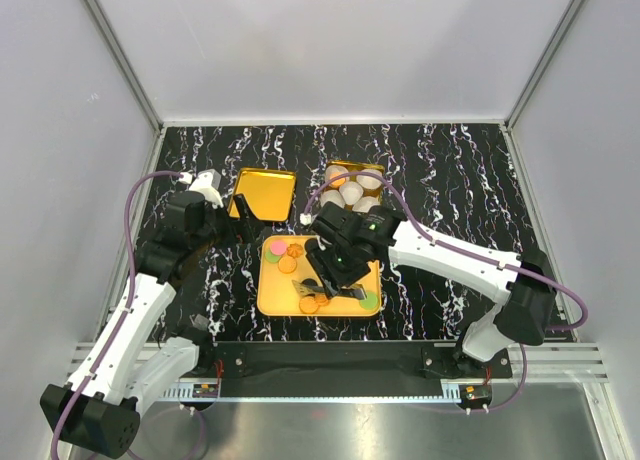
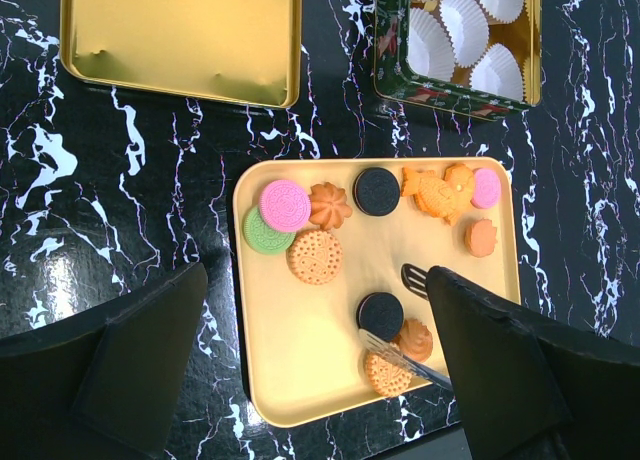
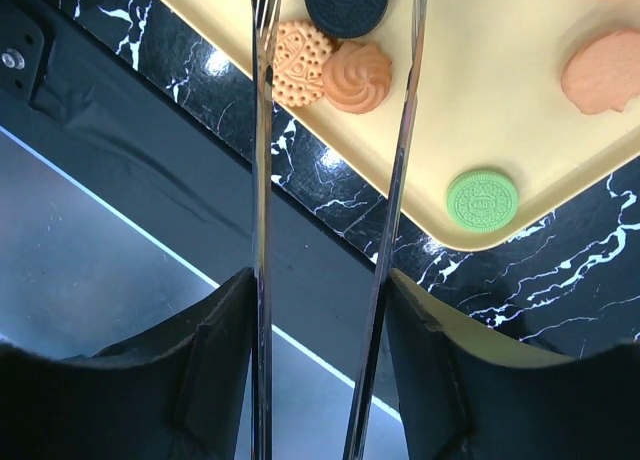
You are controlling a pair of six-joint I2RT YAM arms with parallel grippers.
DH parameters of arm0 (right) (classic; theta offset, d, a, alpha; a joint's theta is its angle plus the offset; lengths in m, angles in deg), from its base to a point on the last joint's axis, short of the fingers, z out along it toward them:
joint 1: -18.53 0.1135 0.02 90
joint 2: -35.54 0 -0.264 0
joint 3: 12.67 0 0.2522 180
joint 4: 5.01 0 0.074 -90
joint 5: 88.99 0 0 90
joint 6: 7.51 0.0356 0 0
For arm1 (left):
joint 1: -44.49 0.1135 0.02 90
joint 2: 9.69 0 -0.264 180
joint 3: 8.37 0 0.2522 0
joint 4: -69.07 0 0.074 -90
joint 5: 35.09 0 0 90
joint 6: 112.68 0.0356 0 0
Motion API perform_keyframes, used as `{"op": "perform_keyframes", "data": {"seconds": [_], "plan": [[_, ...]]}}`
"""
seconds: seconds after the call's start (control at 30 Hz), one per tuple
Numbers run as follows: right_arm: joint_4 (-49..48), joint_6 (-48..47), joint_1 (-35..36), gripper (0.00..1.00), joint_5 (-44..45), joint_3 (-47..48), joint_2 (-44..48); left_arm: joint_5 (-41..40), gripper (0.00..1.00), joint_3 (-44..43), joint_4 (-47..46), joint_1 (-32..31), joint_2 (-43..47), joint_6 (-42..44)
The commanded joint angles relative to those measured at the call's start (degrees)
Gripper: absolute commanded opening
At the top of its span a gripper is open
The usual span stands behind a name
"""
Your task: Pack the cookies
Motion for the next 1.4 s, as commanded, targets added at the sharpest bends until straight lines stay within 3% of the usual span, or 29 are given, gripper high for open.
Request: {"op": "perform_keyframes", "data": {"seconds": [0.0,0.53,1.07,1.37], "plan": [[0.65,0.60,0.75,0.59,0.48,0.04,0.97,1.26,0.99,0.27,-2.39,0.28,0.17,0.34],[0.74,0.34,2.15,0.55,2.15,1.62,-3.25,1.17,0.99,0.18,-2.30,0.28,0.43,0.34],[3.20,-0.54,2.15,0.47,5.32,4.25,-1.85,1.08,0.99,0.18,-2.30,0.28,0.52,0.25],[2.49,-1.77,-1.71,0.47,6.81,6.72,-0.71,0.99,0.99,0.18,-2.21,0.28,0.52,0.34]]}}
